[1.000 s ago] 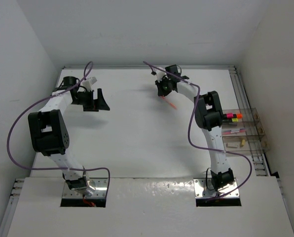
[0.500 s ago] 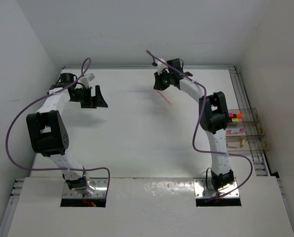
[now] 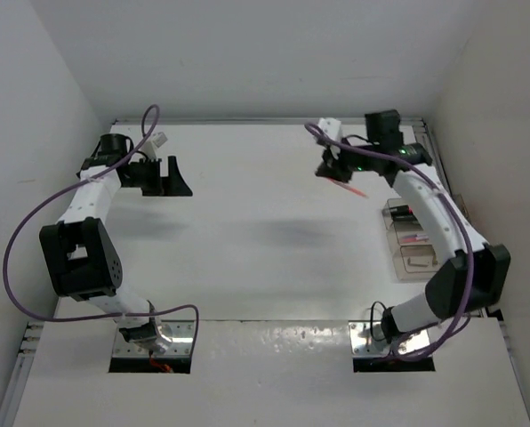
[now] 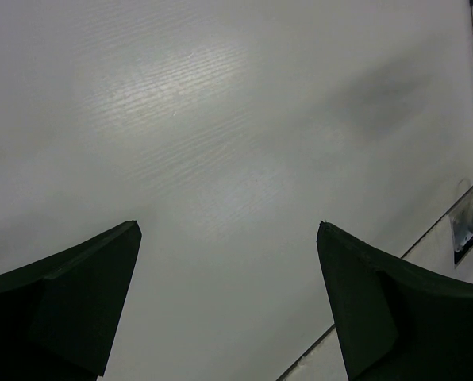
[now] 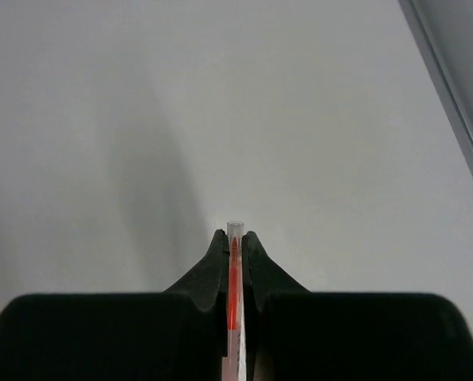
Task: Sort the stationery into containers
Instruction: Place the pen in the storage box.
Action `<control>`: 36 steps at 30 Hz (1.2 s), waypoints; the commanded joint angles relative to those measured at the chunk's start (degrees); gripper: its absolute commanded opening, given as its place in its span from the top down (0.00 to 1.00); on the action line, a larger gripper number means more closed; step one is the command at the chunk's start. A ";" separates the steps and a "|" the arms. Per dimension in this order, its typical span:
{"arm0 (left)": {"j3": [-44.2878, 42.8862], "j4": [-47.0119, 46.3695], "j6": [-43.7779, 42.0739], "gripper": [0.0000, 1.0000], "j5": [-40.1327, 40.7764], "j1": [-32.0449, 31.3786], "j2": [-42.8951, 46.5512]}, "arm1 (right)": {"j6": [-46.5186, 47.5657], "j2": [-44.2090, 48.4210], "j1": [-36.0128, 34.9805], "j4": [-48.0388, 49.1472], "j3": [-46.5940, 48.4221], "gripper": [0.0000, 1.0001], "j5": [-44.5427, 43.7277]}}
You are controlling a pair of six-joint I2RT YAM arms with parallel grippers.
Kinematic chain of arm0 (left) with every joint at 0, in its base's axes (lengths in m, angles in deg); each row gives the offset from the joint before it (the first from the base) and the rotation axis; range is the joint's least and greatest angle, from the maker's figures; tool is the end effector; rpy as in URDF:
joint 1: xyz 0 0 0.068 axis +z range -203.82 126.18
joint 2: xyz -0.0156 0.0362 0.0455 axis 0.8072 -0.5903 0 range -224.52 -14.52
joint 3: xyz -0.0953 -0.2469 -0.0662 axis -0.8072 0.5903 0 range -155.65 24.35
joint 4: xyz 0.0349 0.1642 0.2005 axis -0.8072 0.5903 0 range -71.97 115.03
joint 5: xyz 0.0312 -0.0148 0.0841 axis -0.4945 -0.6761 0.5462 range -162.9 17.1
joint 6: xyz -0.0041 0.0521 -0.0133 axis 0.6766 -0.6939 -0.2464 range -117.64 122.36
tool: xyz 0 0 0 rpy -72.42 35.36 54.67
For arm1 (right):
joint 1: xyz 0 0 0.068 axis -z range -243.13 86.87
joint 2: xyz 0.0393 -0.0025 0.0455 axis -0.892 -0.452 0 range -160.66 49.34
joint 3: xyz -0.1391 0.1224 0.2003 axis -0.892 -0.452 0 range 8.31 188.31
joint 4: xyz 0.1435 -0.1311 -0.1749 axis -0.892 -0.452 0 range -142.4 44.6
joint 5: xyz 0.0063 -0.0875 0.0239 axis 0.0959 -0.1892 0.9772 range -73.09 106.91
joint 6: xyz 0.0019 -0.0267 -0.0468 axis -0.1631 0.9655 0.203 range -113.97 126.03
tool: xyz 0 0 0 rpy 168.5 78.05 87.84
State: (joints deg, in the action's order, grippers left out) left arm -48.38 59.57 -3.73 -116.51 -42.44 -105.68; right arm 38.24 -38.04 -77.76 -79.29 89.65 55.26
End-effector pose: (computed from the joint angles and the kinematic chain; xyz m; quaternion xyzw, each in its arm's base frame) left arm 0.3252 0.0403 0.2705 0.0547 0.9002 -0.3181 0.2922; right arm 0.3196 0.1062 0.3458 -0.4677 0.7300 0.2330 0.4405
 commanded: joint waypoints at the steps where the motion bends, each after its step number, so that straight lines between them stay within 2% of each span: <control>1: 0.75 0.38 -2.08 0.00 -2.78 0.66 2.03 | 26.33 5.01 7.76 -16.36 -7.57 1.00 2.96; 3: 1.27 0.47 -2.00 0.00 -2.79 0.58 1.94 | 34.98 8.34 13.63 -22.78 -10.31 1.00 2.52; 4: 1.62 0.30 -1.91 0.00 -3.14 0.49 1.95 | 44.34 9.23 16.28 -24.80 -12.59 1.00 2.17; 6: 1.98 -0.14 -1.56 0.00 -3.05 0.31 2.12 | 54.83 10.46 21.72 -28.50 -14.36 1.00 0.68; 11: 2.07 1.61 -2.35 0.00 -1.30 -0.39 1.51 | 71.83 6.08 31.40 -39.74 -10.86 1.00 -1.96; 14: 1.10 3.02 -3.05 0.00 0.11 -0.57 1.16 | 81.40 2.39 35.02 -41.17 -9.01 1.00 -4.59; 19: 0.13 3.99 -2.61 0.00 1.43 -0.74 0.71 | 86.44 -2.27 38.71 -38.45 -9.88 1.00 -7.41; 24: -0.31 3.72 -1.38 0.00 2.92 -0.83 1.24 | 88.03 -4.91 40.82 -33.98 -12.08 1.00 -8.20; 31: -0.22 4.07 -1.73 0.00 5.02 -0.83 2.21 | 89.43 -10.27 42.84 -32.73 -10.59 1.00 -10.31; 36: -0.13 4.08 -2.00 0.00 5.73 -0.83 2.30 | 89.70 -10.63 43.46 -30.54 -12.87 0.99 -10.84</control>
State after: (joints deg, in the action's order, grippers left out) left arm -46.64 63.37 -5.15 -111.35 -42.97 -105.61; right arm 118.06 -49.27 -34.70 -110.55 77.52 44.01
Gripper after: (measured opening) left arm 0.998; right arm 0.023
